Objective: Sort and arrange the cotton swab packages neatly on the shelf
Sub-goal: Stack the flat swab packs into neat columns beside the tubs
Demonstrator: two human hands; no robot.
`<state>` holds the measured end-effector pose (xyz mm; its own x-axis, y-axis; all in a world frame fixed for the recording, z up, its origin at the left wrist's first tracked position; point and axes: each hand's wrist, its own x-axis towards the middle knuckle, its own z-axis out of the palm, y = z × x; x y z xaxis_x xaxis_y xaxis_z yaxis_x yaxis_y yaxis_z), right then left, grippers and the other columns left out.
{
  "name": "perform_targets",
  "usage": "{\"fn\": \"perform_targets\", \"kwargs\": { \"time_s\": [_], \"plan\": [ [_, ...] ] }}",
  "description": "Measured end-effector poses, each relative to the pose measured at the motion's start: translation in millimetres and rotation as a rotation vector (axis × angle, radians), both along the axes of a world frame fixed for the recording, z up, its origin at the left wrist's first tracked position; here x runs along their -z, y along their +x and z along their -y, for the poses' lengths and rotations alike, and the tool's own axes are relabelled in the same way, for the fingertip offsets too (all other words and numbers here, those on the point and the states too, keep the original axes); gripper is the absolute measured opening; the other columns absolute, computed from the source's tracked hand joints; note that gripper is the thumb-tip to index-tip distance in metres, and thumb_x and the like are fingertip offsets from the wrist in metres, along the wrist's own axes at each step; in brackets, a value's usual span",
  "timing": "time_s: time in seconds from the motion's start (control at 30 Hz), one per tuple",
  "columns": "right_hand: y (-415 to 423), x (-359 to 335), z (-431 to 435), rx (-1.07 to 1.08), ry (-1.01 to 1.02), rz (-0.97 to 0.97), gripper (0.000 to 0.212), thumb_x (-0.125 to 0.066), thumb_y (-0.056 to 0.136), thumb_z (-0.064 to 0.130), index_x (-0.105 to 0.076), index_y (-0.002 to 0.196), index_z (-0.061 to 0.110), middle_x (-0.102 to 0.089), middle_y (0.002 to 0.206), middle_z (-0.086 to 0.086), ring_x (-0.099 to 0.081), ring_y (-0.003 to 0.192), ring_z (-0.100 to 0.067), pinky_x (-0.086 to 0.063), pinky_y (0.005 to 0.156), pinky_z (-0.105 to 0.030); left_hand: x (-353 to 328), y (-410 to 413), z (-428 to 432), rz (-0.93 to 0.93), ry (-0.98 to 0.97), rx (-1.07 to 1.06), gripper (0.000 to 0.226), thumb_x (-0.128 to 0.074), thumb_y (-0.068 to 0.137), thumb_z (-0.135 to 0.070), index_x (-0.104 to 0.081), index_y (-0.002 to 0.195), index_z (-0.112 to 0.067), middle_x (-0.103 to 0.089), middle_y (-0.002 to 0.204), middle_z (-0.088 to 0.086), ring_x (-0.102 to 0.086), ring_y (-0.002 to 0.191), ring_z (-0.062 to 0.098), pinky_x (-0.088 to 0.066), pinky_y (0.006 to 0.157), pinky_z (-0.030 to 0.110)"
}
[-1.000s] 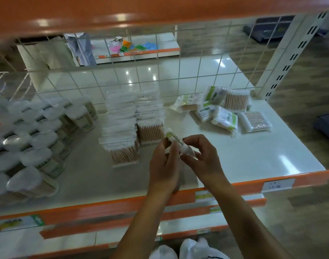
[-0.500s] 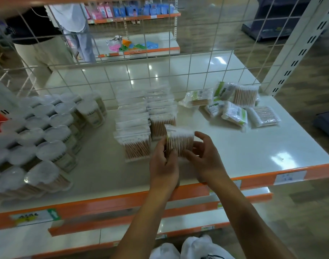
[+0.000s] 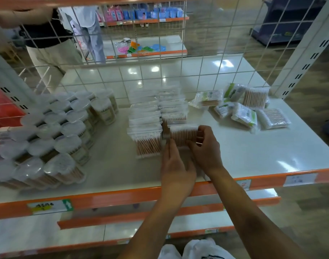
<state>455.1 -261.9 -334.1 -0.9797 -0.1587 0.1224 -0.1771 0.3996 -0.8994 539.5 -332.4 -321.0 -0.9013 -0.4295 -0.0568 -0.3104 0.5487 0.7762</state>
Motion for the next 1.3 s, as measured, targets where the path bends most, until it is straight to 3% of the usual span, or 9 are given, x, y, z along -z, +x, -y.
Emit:
{"fn": "perform_targets", "kwargs": {
  "time_s": [0.1, 0.27, 0.37, 0.87, 1.1, 1.3],
  "plan": [
    [-1.0, 0.3, 5.4, -0.019, 0.033, -0.03, 0.041, -0.068, 0.081, 0.004, -0.049, 0.117, 0.008, -0.06, 0.101, 0.002, -0.056, 0.091, -0.01, -0.042, 0.074, -0.01, 0.3, -0.3, 1.3, -0.002, -0.006, 0.008, 0.075, -0.051, 0.094, -0.021, -0.004, 0.152, -0.016, -0.001, 0.16, -0.002, -0.004, 0.146, 0.015, -0.007, 0.113, 0.02],
    [-4.2, 2.9, 13.0, -0.046, 0.062, -0.076, 0.037, -0.067, 0.08, 0.005, -0.05, 0.113, 0.008, -0.064, 0.103, -0.006, -0.062, 0.095, -0.021, -0.053, 0.083, -0.039, 0.5, 0.4, 2.9, 0.007, -0.018, -0.004, 0.073, -0.049, 0.095, -0.022, -0.004, 0.152, -0.014, 0.001, 0.16, -0.001, -0.005, 0.146, 0.016, -0.01, 0.116, 0.023],
    [-7.9, 5.4, 16.4, -0.047, 0.101, -0.095, 0.035, -0.066, 0.079, 0.009, -0.05, 0.11, 0.01, -0.064, 0.102, -0.007, -0.061, 0.094, -0.023, -0.052, 0.082, -0.045, 0.3, -0.3, 3.6, -0.004, -0.02, -0.007, 0.073, -0.05, 0.094, -0.021, -0.006, 0.152, -0.014, -0.003, 0.16, -0.001, -0.008, 0.146, 0.016, -0.012, 0.118, 0.025],
    [-14.5, 11.7, 23.9, -0.012, 0.191, -0.129, 0.031, -0.065, 0.081, 0.017, -0.051, 0.109, 0.012, -0.063, 0.103, -0.006, -0.06, 0.095, -0.023, -0.049, 0.08, -0.04, 3.3, -5.0, 8.7, -0.022, 0.011, 0.004, 0.07, -0.049, 0.094, -0.016, -0.01, 0.152, -0.015, -0.001, 0.16, -0.001, -0.005, 0.146, 0.014, -0.004, 0.111, 0.016],
    [-17.4, 11.1, 22.8, -0.014, 0.2, -0.083, 0.028, -0.066, 0.081, 0.019, -0.053, 0.105, 0.01, -0.063, 0.1, -0.007, -0.059, 0.093, -0.023, -0.048, 0.082, -0.041, 5.5, -6.0, 7.2, -0.006, -0.003, 0.012, 0.074, -0.05, 0.093, -0.017, -0.007, 0.152, -0.017, 0.005, 0.16, -0.003, -0.003, 0.146, 0.015, -0.008, 0.115, 0.022],
    [-13.7, 9.8, 18.0, -0.033, 0.135, -0.075, 0.033, -0.068, 0.082, 0.025, -0.053, 0.11, 0.014, -0.064, 0.104, -0.004, -0.06, 0.095, -0.016, -0.05, 0.085, -0.038, 9.7, -4.1, 2.9, -0.093, -0.093, -0.031, 0.07, -0.055, 0.09, -0.016, -0.017, 0.149, -0.014, -0.006, 0.158, 0.004, -0.008, 0.145, 0.018, -0.004, 0.107, 0.014]
  ]
}}
